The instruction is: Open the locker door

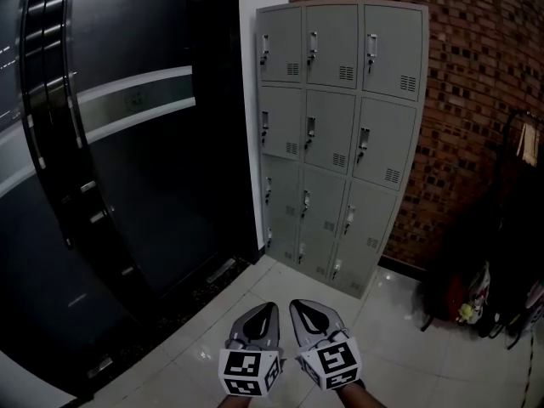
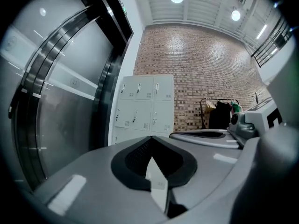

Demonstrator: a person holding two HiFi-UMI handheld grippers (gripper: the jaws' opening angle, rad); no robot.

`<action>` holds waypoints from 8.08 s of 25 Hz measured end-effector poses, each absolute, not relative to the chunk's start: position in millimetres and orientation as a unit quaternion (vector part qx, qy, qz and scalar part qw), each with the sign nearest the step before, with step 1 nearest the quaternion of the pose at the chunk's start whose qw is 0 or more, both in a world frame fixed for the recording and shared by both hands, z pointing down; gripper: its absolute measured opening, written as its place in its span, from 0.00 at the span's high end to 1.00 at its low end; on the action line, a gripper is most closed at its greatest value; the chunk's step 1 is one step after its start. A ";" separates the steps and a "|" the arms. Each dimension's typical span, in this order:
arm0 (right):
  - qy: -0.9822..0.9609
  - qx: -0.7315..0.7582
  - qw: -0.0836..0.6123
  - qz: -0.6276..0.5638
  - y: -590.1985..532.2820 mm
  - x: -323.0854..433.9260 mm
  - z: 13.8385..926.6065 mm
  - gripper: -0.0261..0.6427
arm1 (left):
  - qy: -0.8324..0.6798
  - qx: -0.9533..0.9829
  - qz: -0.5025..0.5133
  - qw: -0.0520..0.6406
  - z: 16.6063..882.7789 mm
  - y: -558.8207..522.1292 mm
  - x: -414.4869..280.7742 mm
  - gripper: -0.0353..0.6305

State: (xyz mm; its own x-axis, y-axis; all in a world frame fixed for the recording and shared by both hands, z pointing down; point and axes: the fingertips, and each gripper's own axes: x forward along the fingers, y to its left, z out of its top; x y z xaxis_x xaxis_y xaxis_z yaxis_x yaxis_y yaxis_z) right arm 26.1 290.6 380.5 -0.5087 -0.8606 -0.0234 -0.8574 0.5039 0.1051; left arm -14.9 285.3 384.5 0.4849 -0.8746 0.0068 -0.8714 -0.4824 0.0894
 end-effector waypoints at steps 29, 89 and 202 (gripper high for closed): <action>-0.864 0.500 0.007 -0.067 55.8 -2.8 379.9 0.96 | -0.497 0.867 -0.009 0.040 395.9 49.1 -42.3 0.94; -0.883 0.457 -0.014 -0.104 -464.3 -2.2 314.9 0.95 | -0.550 0.833 -0.037 0.040 343.3 -449.2 -55.5 0.94; -0.847 0.530 -0.025 -0.045 -692.5 -32.8 291.5 0.84 | -0.547 0.836 -0.034 0.042 319.4 -581.9 -113.4 0.94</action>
